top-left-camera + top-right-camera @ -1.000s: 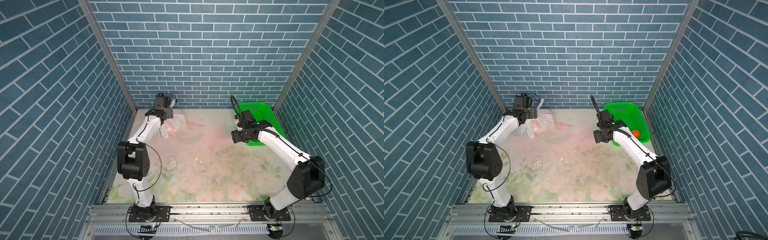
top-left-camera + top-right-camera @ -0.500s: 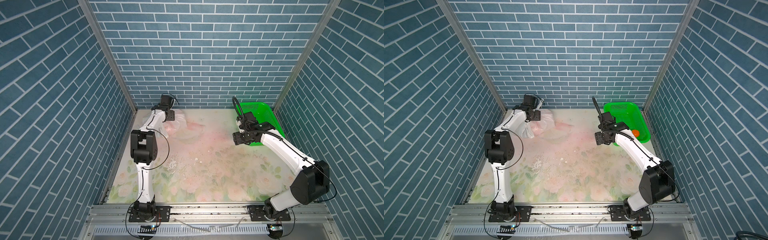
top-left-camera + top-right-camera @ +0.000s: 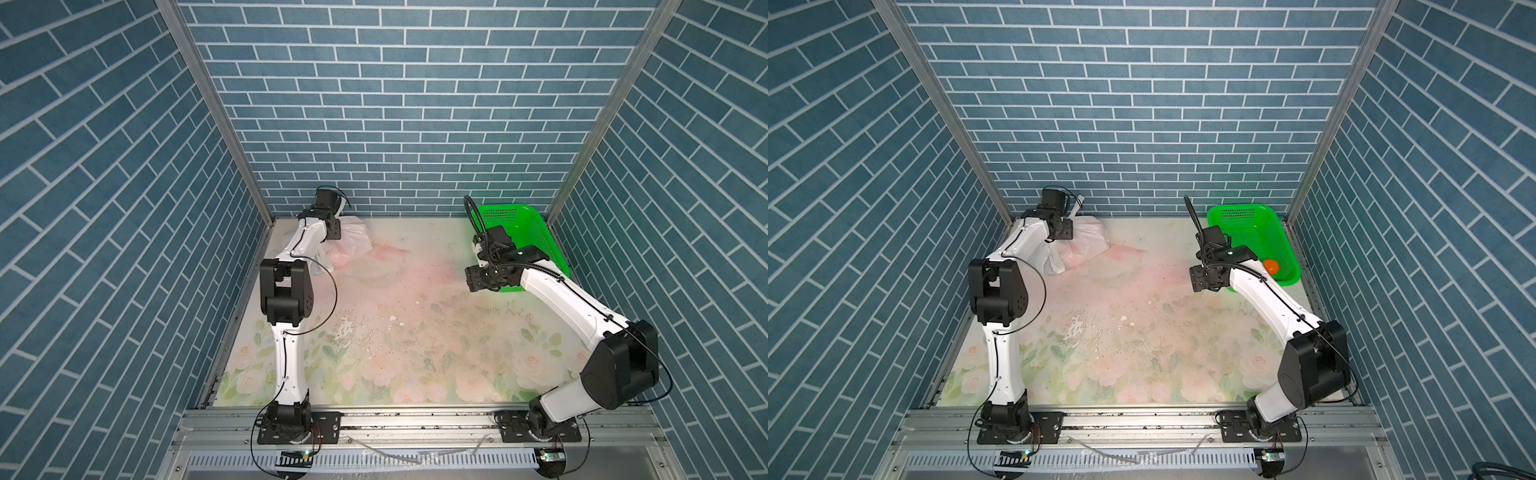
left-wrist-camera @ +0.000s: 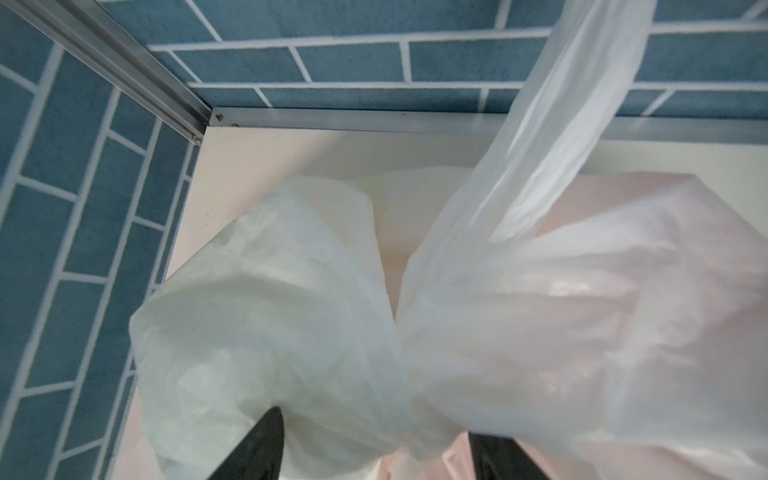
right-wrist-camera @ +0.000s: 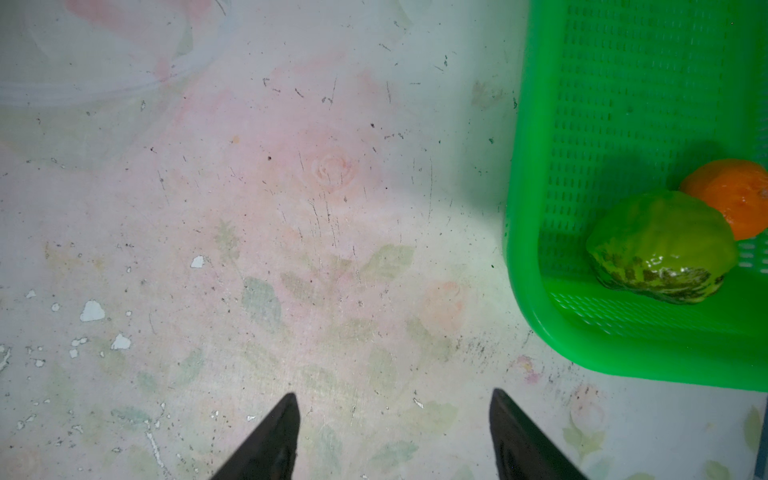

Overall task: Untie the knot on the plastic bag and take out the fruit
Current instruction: 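Grasp the white bag's knot with the left gripper and lift it, then drag the bag toward the table center with the left gripper while the right approaches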

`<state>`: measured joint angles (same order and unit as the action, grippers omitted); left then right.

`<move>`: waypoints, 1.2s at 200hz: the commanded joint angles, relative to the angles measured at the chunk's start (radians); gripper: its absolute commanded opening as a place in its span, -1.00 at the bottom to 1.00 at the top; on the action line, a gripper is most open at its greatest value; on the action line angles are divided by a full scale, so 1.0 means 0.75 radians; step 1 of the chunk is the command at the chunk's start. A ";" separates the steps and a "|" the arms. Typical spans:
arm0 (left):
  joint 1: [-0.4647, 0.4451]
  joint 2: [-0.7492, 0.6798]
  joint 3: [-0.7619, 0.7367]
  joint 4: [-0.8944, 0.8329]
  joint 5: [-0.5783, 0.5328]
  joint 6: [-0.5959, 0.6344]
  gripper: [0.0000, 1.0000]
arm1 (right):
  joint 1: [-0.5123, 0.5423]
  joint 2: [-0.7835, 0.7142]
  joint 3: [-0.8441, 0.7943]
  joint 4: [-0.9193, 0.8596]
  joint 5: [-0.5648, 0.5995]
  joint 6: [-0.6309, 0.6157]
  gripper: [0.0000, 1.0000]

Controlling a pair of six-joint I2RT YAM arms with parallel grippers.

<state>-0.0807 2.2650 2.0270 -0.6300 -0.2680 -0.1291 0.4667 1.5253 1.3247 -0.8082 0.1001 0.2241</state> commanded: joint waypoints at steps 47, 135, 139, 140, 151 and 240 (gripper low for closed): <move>0.024 0.049 0.040 -0.039 0.015 0.006 -0.70 | 0.008 -0.061 -0.060 0.012 0.001 0.055 0.39; -0.052 -0.261 -0.323 0.040 0.136 -0.050 -1.00 | 0.009 -0.097 -0.117 0.066 -0.023 0.080 0.37; -0.062 -0.279 -0.342 0.046 0.143 -0.052 -1.00 | 0.010 -0.099 -0.120 0.069 -0.024 0.083 0.37; -0.065 -0.283 -0.348 0.047 0.145 -0.053 -1.00 | 0.010 -0.100 -0.121 0.069 -0.025 0.083 0.37; -0.100 -0.332 -0.397 0.061 0.164 -0.067 -1.00 | 0.010 -0.108 -0.133 0.077 -0.030 0.089 0.37; -0.594 -0.698 -0.837 0.098 0.157 -0.350 -1.00 | 0.010 -0.221 -0.245 0.091 -0.056 0.110 0.37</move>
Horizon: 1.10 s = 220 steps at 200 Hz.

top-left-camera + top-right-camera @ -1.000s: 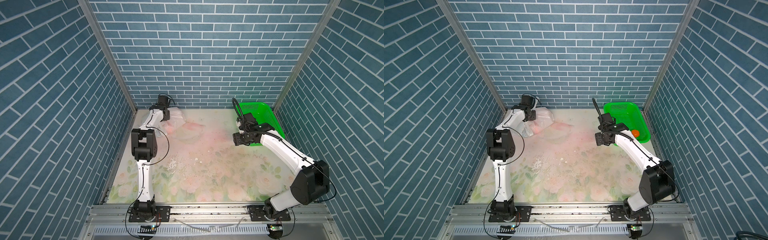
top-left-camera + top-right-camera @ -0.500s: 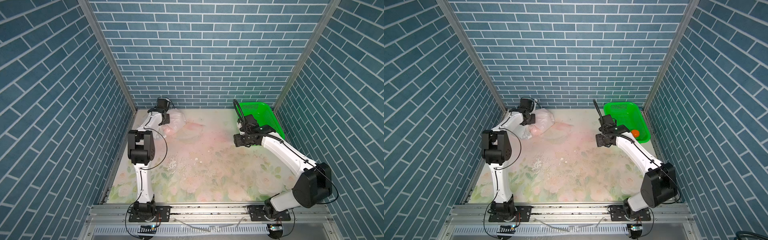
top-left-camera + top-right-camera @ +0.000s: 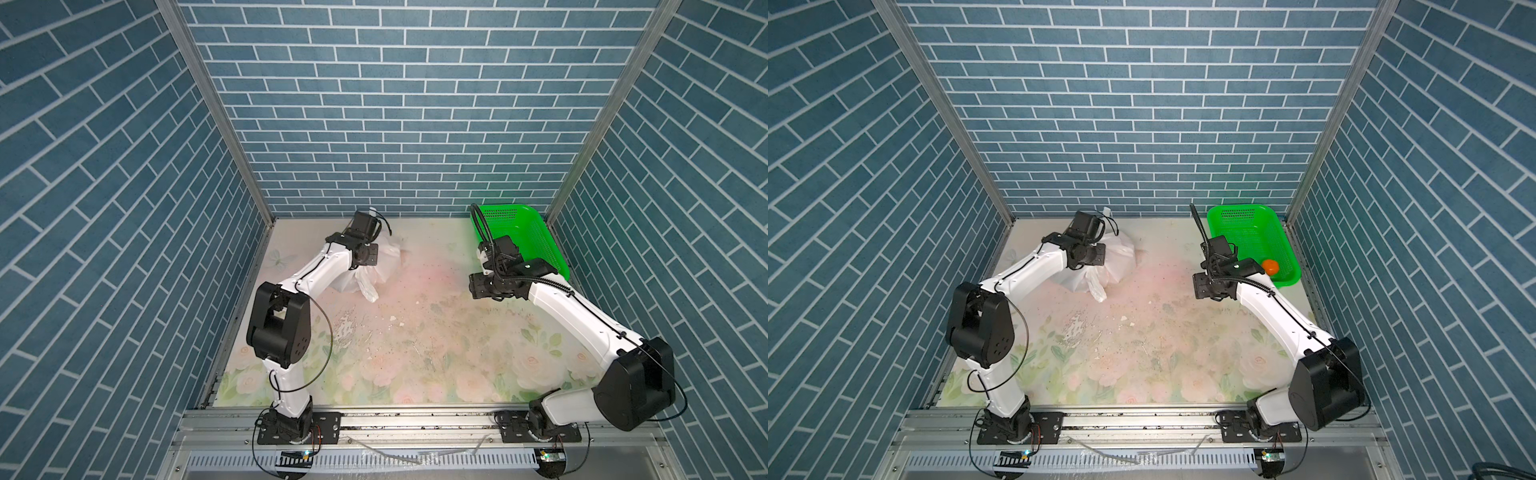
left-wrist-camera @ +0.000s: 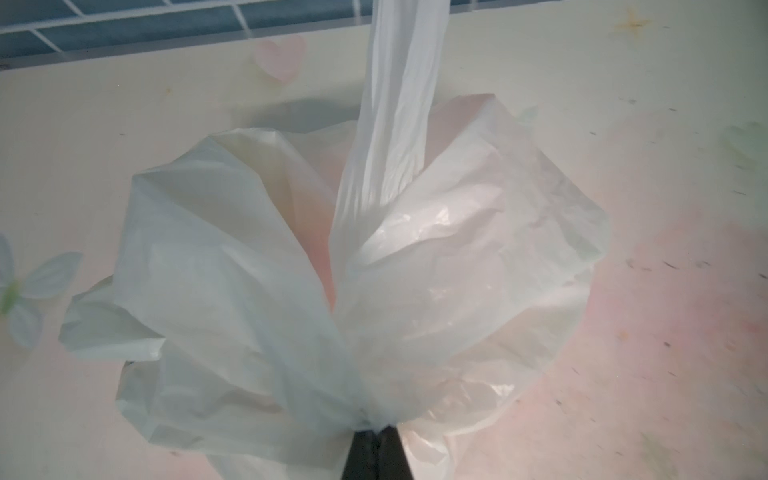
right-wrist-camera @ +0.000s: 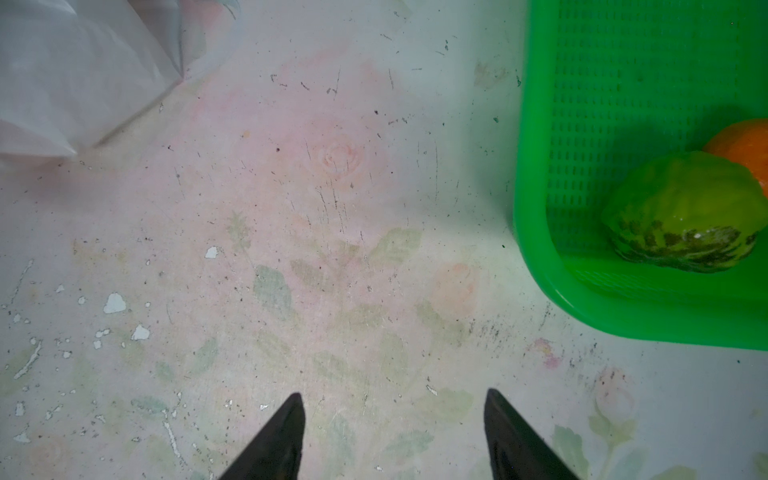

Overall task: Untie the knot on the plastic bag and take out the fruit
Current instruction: 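Drag the bag toward the table center with the left gripper while the right approaches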

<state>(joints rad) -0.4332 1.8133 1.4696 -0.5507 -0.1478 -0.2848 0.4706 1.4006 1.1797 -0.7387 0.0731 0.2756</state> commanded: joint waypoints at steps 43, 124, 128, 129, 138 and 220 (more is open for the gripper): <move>-0.388 -0.236 -0.227 -0.057 -0.046 -0.302 -1.00 | 0.007 -0.106 -0.087 -0.007 -0.065 0.034 0.37; -0.543 -0.391 -0.234 -0.138 -0.107 -0.368 0.16 | 0.042 -0.236 -0.229 0.191 -0.356 -0.033 0.37; -0.542 -0.412 -0.240 -0.150 -0.126 -0.362 0.20 | 0.046 -0.243 -0.234 0.201 -0.359 -0.034 0.38; -0.542 -0.417 -0.241 -0.154 -0.130 -0.359 0.21 | 0.047 -0.245 -0.236 0.203 -0.361 -0.034 0.37; -0.538 -0.462 -0.257 -0.177 -0.175 -0.331 0.29 | 0.058 -0.259 -0.250 0.227 -0.385 -0.041 0.38; -0.377 -0.545 -0.531 0.100 0.081 -0.132 0.57 | 0.266 -0.072 -0.188 0.431 -0.390 -0.053 0.38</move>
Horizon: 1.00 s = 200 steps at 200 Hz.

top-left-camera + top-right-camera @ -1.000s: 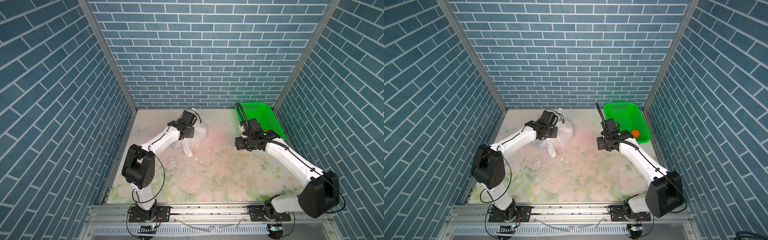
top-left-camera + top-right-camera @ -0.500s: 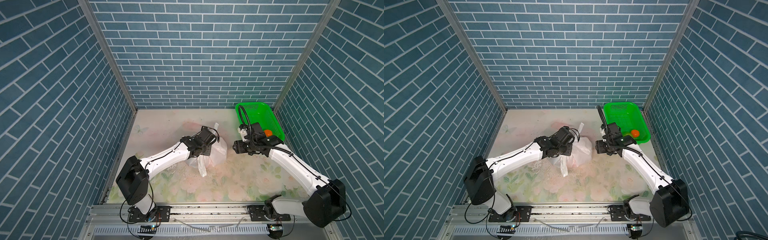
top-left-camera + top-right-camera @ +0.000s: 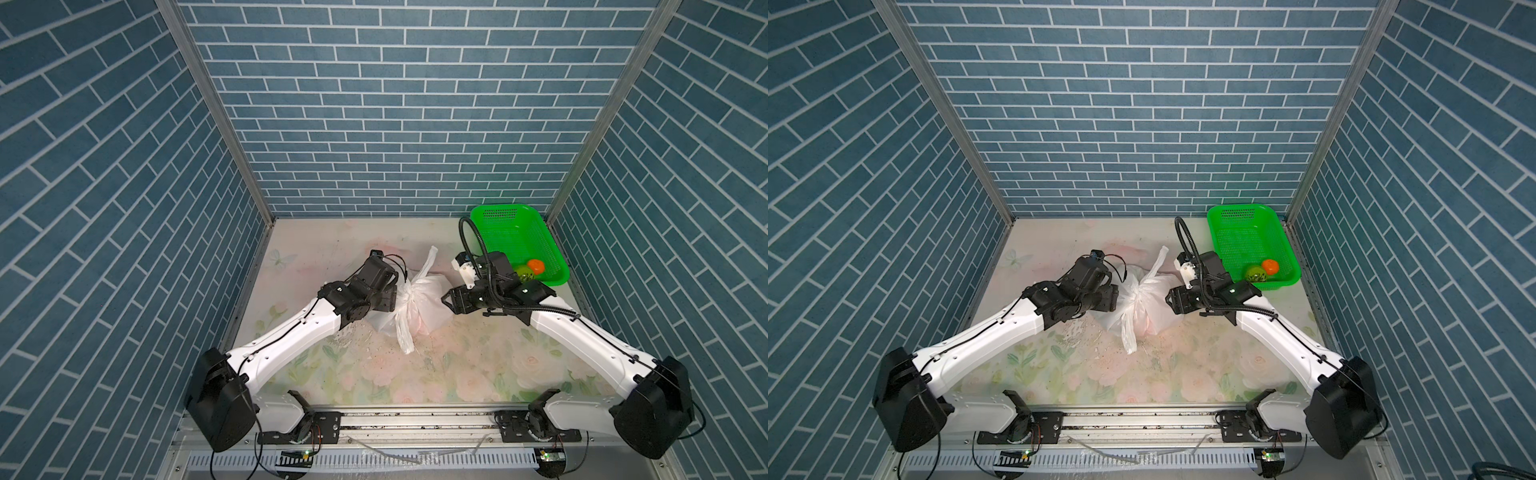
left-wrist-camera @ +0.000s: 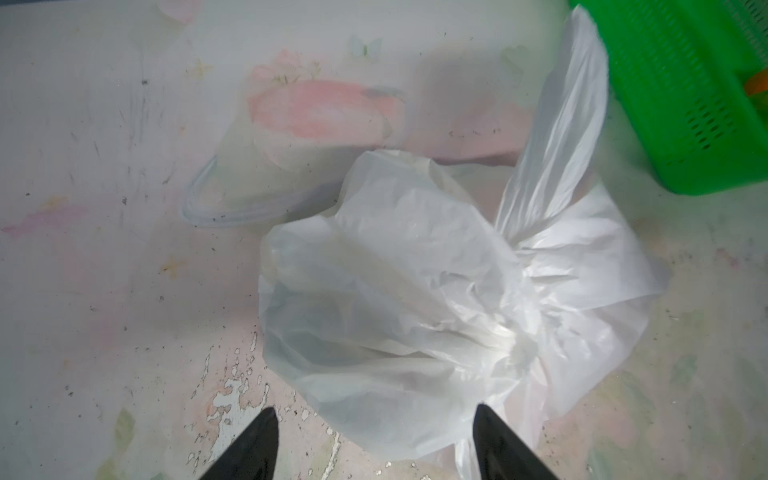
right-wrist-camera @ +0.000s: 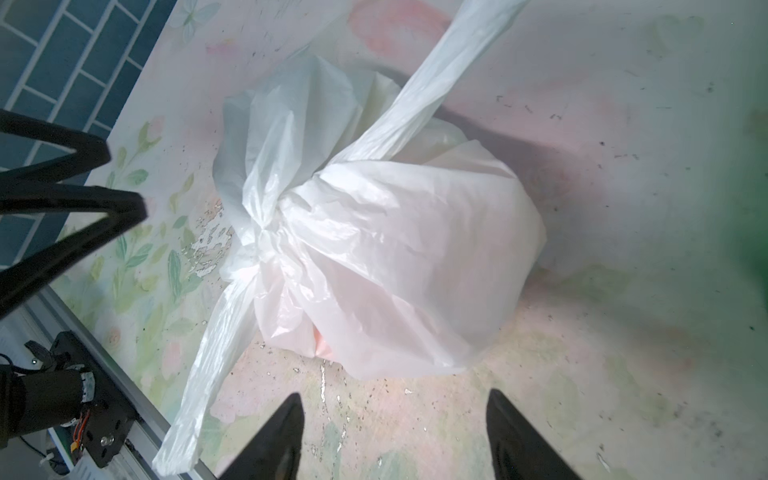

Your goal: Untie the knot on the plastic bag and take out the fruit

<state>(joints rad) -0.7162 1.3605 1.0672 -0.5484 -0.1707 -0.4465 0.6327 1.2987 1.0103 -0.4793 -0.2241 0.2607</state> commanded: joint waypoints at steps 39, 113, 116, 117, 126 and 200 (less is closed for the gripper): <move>0.002 0.157 0.012 0.184 0.162 0.123 0.61 | 0.119 0.187 0.101 0.146 0.029 -0.039 0.34; 0.025 0.227 0.012 0.237 0.158 0.099 0.12 | 0.146 0.344 0.118 0.360 0.083 -0.004 0.19; 0.026 0.227 0.008 0.243 0.158 0.099 0.11 | 0.144 0.349 0.122 0.368 0.079 -0.002 0.17; 0.026 0.227 0.008 0.245 0.158 0.100 0.10 | 0.145 0.351 0.124 0.372 0.078 -0.003 0.16; 0.030 0.224 -0.002 0.260 0.160 0.098 0.09 | 0.145 0.371 0.130 0.392 0.063 -0.002 0.12; 0.034 0.166 -0.044 0.257 0.147 0.159 0.46 | 0.147 0.451 0.146 0.427 0.051 0.009 -0.99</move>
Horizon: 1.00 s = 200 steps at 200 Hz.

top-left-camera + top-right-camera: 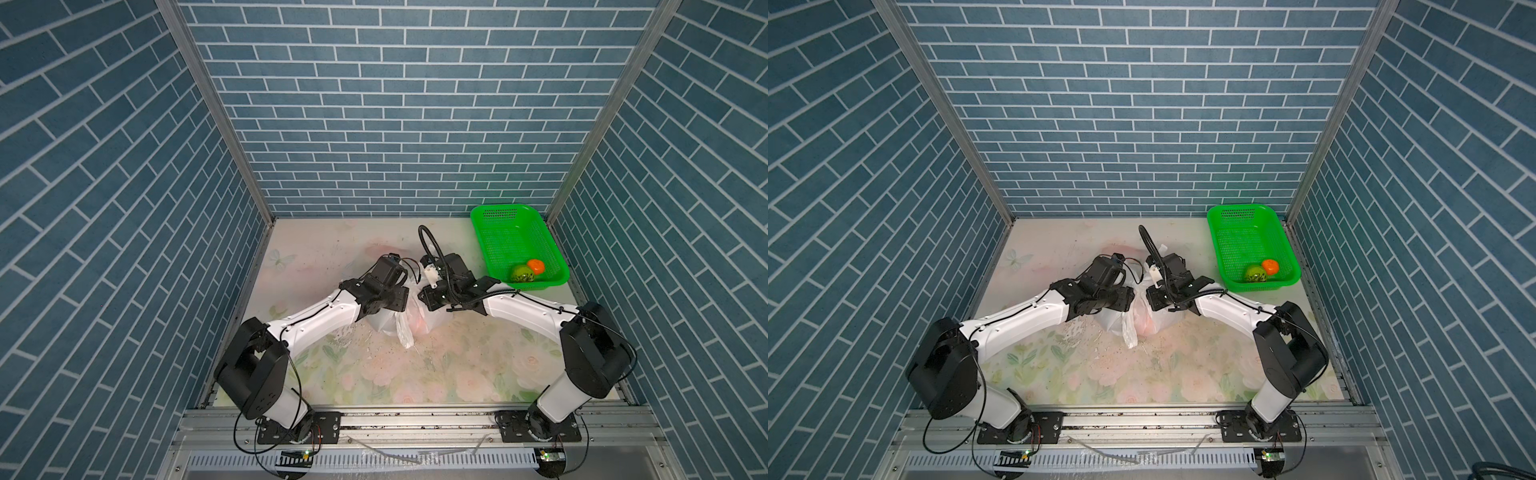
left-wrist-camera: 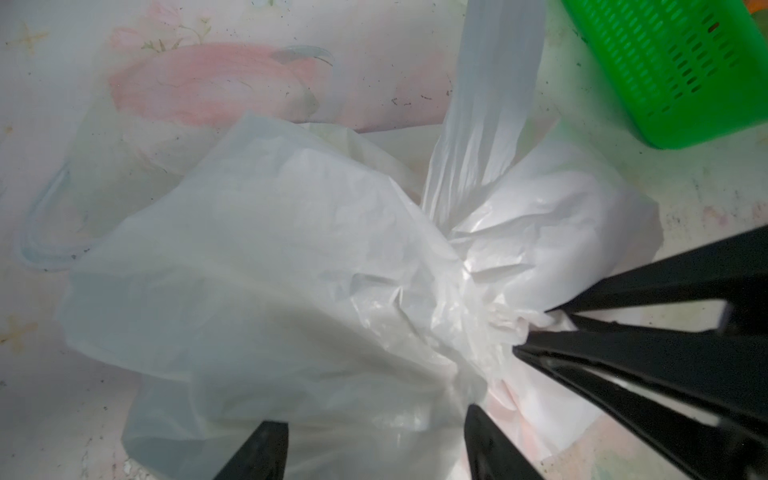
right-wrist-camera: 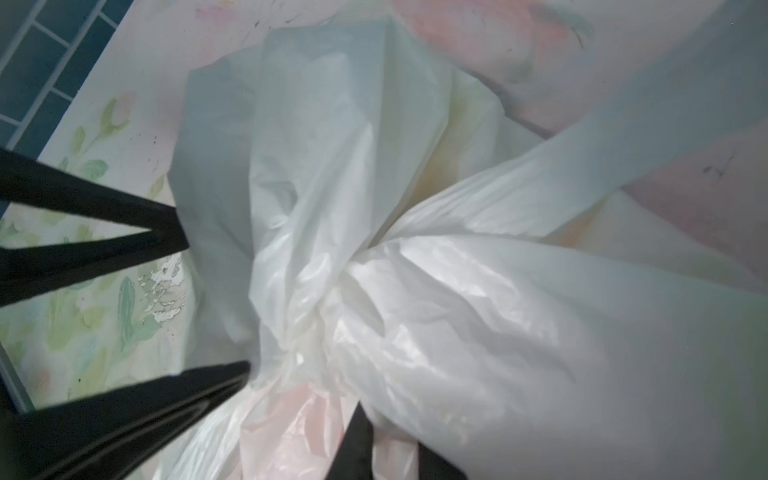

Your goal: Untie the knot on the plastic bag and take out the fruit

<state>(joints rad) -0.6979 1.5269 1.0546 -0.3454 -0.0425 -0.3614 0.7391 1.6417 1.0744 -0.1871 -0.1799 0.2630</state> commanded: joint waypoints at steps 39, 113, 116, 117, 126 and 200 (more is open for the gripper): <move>0.010 -0.136 -0.037 -0.075 -0.033 0.182 0.64 | 0.004 -0.108 0.055 0.015 -0.023 0.031 -1.00; 0.010 -0.117 -0.052 -0.029 0.009 0.333 0.49 | 0.005 -0.174 0.083 -0.030 -0.065 0.047 -1.00; 0.010 -0.114 -0.053 -0.022 0.014 0.333 0.48 | 0.004 -0.172 0.084 -0.029 -0.065 0.048 -1.00; 0.010 -0.113 -0.052 -0.020 0.016 0.333 0.47 | 0.004 -0.172 0.085 -0.029 -0.065 0.048 -1.00; 0.008 -0.104 -0.050 0.002 0.034 0.331 0.44 | 0.004 -0.172 0.084 -0.024 -0.066 0.054 -1.00; -0.006 -0.028 -0.029 0.107 0.101 0.303 -0.26 | 0.005 -0.178 0.073 -0.017 -0.058 0.062 -1.00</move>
<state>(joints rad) -0.6994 1.4895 1.0260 -0.2966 0.0208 -0.1360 0.7391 1.5314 1.0893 -0.2031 -0.2146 0.2844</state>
